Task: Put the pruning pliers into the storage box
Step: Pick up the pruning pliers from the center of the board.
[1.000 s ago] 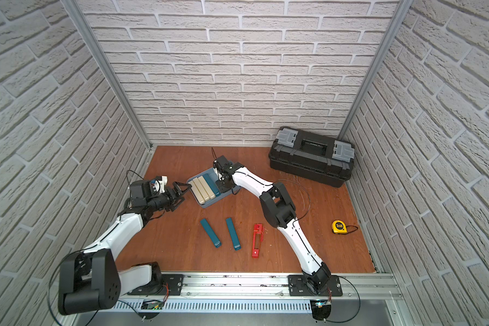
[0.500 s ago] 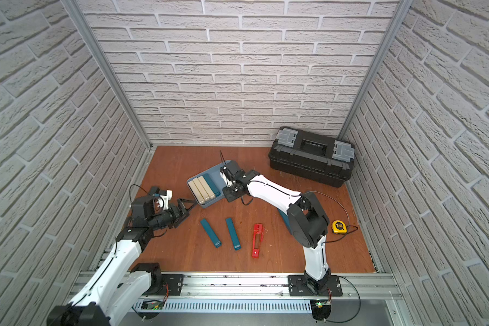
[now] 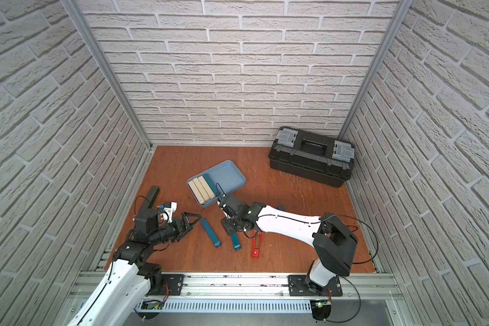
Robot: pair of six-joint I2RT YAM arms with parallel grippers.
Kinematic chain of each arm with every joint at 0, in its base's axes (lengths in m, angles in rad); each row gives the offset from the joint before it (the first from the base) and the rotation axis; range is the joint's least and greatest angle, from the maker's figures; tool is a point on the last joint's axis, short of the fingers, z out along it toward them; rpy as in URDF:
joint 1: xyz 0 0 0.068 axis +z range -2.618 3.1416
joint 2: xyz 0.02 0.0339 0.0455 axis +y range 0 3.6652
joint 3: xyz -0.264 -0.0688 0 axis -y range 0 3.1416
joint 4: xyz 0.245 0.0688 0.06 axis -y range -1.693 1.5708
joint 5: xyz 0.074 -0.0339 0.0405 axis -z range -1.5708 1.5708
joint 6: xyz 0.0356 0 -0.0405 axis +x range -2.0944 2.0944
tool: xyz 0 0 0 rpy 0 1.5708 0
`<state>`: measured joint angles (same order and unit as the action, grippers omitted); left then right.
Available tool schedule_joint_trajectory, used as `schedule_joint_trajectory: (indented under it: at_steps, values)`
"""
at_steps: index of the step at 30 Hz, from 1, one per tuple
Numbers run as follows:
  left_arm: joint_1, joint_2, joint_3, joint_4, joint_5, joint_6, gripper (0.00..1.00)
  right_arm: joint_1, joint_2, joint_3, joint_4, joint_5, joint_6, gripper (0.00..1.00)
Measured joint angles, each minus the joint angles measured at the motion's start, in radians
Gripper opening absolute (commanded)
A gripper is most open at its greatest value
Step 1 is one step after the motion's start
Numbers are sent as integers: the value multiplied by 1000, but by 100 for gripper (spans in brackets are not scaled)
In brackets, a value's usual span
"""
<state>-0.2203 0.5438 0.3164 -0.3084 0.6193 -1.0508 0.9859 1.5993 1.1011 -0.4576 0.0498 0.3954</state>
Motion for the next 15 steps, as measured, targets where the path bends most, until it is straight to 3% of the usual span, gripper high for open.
schedule_joint_trajectory:
  at_steps: [7, 15]
  values:
    - [-89, -57, -43, -13, -71, -45, 98, 104, -5, -30, 51, 29, 57, 47]
    - [-157, -52, -64, -11, -133, -72, 98, 143, 43, -30, 95, 44, 73, 47]
